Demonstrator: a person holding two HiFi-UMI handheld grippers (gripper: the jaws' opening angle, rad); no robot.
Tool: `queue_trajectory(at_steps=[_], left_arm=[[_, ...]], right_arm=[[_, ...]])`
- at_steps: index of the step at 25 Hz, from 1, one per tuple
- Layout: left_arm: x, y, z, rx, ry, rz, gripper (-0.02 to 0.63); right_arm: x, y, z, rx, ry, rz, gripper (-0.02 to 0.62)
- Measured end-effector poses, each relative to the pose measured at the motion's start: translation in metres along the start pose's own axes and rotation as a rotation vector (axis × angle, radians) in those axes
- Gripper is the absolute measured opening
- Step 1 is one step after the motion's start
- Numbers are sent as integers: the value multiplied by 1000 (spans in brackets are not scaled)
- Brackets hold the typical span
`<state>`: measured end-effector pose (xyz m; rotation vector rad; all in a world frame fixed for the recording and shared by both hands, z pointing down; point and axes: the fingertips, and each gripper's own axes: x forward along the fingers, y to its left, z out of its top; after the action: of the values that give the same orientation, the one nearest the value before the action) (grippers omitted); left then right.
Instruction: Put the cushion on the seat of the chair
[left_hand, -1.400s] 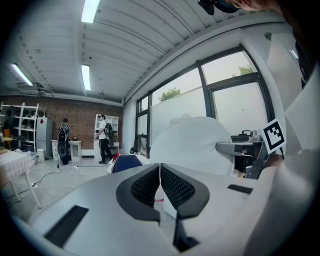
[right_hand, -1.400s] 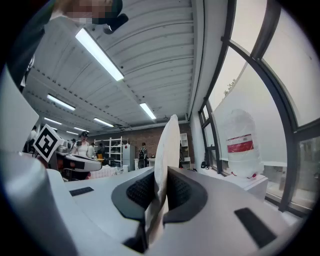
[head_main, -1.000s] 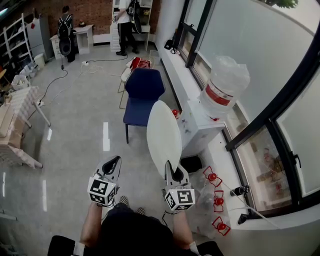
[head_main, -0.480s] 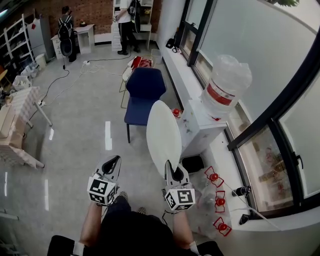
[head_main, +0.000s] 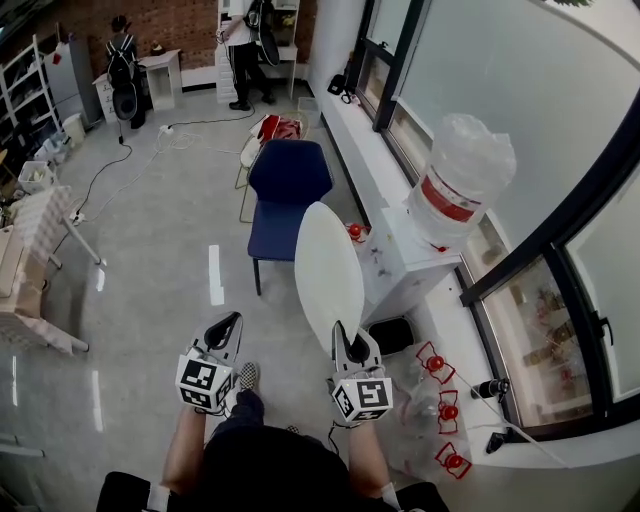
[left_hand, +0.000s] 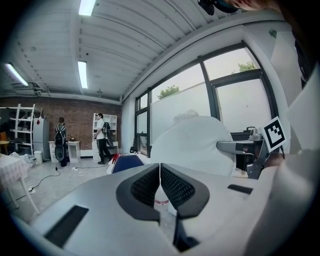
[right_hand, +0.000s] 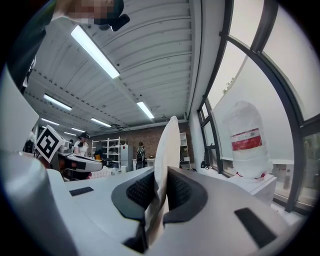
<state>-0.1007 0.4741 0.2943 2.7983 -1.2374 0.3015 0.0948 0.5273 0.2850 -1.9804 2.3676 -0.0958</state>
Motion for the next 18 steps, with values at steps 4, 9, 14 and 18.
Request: queue_trajectory(at_steps=[4, 9, 14, 18], left_arm=[[32, 41, 11, 3, -1, -16, 23], [73, 90, 24, 11, 2, -54, 23], [105, 139, 27, -1, 12, -86, 23], [124, 177, 29, 10, 14, -107, 23]], right_arm=[[45, 1, 4, 2, 3, -20, 49], [103, 5, 9, 3, 14, -46, 49], [159, 14, 9, 20, 32, -66, 49], [200, 25, 11, 13, 44, -86, 49]])
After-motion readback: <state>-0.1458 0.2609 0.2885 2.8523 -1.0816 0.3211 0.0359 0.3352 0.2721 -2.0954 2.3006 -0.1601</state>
